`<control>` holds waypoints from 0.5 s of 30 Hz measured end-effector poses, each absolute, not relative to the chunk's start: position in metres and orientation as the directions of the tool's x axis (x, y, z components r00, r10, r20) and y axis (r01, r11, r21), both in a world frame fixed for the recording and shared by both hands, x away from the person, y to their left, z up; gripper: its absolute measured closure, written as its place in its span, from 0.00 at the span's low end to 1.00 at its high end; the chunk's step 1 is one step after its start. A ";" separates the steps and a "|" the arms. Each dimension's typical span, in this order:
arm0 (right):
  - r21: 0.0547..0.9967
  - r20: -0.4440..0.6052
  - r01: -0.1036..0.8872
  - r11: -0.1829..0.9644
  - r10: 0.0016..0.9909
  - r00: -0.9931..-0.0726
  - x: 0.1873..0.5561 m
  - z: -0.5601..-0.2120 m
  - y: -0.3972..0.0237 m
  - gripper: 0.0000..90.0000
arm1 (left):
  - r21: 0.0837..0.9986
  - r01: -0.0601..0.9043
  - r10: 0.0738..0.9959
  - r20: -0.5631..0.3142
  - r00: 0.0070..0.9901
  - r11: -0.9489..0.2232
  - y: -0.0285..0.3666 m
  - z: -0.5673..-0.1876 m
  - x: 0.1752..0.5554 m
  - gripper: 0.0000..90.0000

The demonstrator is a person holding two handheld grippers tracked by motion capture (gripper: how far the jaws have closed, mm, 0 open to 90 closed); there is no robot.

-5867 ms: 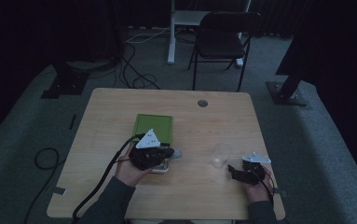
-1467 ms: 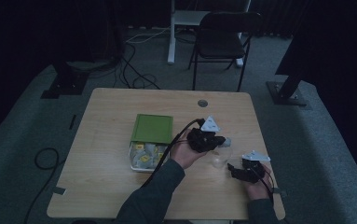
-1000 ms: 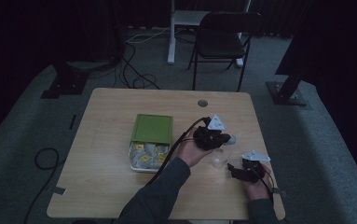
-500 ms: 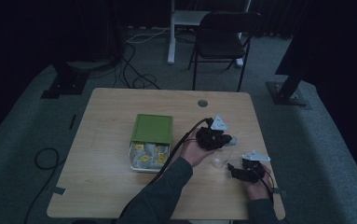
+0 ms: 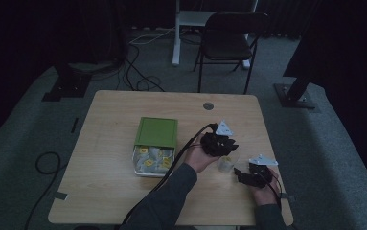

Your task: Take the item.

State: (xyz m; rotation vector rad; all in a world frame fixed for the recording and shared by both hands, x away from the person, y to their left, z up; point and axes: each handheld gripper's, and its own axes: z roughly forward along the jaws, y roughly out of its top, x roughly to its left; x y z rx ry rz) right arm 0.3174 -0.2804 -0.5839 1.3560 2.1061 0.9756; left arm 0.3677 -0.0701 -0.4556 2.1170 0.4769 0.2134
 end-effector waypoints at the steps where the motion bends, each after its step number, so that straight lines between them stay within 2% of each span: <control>1: 0.761 0.004 0.592 0.267 0.909 -0.416 0.317 -0.584 -0.280 0.28 | 0.830 0.254 0.414 -0.030 0.910 -0.497 -0.070 -0.456 0.368 0.83; 15: 0.761 0.004 0.591 0.267 0.909 -0.416 0.317 -0.584 -0.280 0.28 | 0.833 0.262 0.446 -0.021 0.895 -0.486 -0.048 -0.452 0.367 0.79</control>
